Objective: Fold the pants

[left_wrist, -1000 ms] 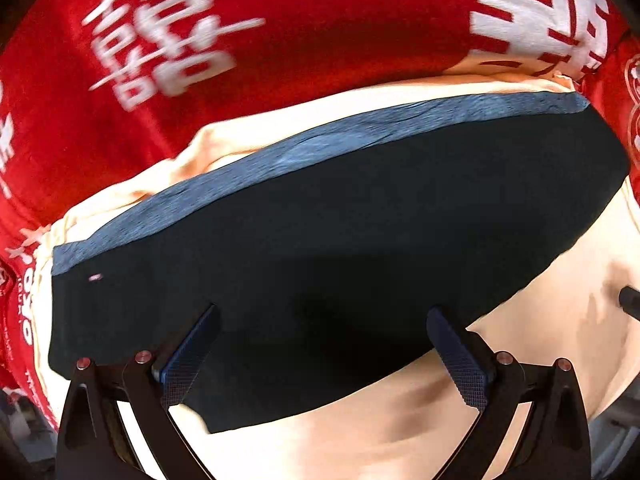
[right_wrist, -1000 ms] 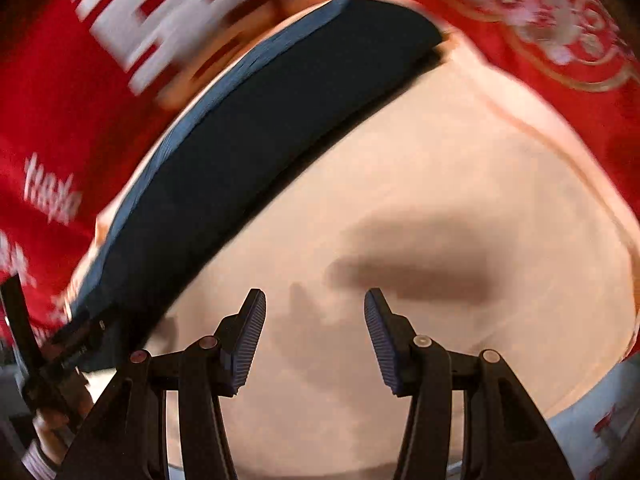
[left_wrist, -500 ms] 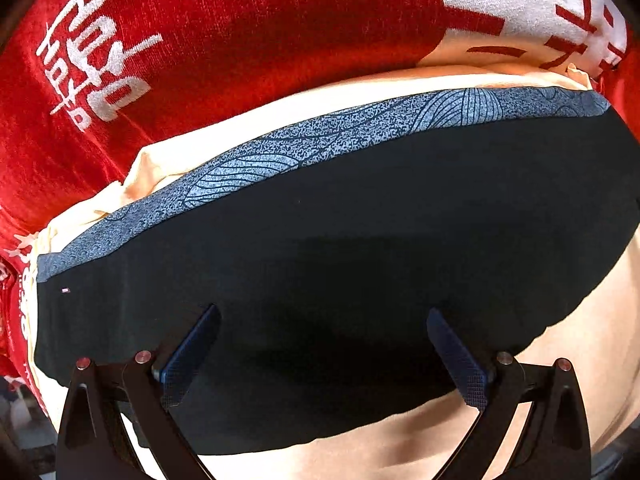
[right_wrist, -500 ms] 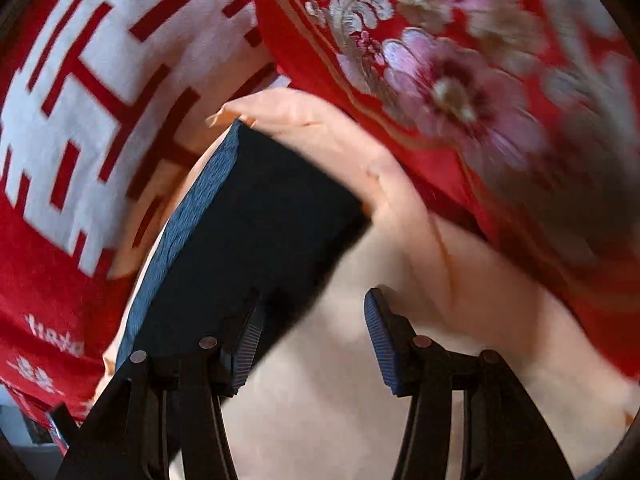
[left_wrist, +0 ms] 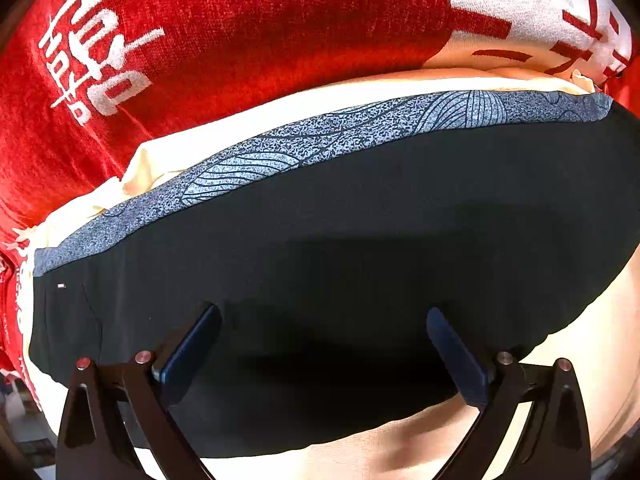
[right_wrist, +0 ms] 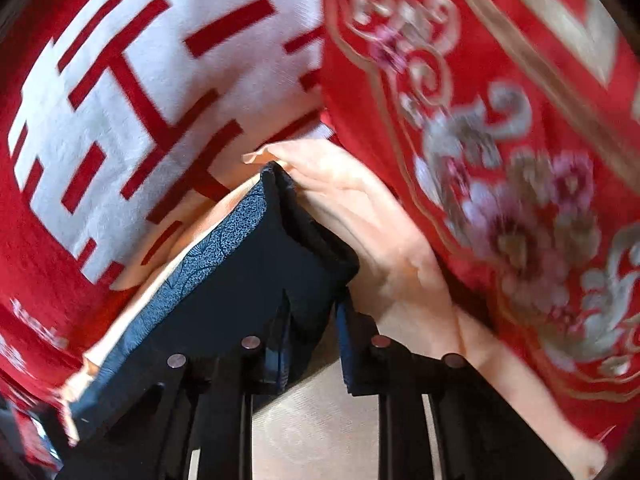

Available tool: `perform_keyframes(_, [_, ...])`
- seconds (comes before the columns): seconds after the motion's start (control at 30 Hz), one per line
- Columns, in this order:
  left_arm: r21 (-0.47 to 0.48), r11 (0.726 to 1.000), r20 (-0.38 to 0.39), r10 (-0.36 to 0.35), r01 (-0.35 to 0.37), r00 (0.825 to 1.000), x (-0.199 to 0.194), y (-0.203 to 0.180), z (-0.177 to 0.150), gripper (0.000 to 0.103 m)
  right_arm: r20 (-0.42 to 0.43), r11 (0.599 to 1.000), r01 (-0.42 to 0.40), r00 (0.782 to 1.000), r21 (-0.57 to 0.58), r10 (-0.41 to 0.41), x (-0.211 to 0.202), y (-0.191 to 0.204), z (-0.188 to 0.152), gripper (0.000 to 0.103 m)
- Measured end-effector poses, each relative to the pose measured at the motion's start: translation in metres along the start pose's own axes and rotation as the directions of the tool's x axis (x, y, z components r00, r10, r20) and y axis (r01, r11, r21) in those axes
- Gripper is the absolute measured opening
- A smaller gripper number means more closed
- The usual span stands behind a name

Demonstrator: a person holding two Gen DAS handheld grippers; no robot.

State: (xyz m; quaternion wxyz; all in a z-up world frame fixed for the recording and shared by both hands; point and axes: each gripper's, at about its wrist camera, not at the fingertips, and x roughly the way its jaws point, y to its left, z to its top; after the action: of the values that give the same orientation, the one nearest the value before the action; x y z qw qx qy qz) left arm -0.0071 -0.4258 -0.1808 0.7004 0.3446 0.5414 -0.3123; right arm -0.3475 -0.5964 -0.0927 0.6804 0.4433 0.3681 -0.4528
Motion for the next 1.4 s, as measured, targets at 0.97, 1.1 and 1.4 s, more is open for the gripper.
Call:
perform_keyframes(0.97, [-0.034, 0.999, -0.018, -0.020, 0.019, 1.000, 0.010, 0.007, 0.003, 0.103, -0.161, 0.936, -0.303, 0.930, 0.182, 0.332, 0.011, -0.013, -0.085, 0.044])
perform_keyframes(1.1, [-0.034, 0.999, -0.018, -0.019, 0.019, 1.000, 0.009, 0.007, 0.003, 0.103, -0.125, 0.918, -0.337, 0.922, 0.209, 0.367, 0.017, -0.017, -0.081, 0.048])
perform_keyframes(1.4, [-0.033, 0.999, -0.016, -0.010, 0.009, 1.000, 0.011, 0.007, 0.003, 0.103, 0.001, 0.883, -0.387, 0.916, 0.266, 0.401, 0.031, -0.021, -0.055, 0.050])
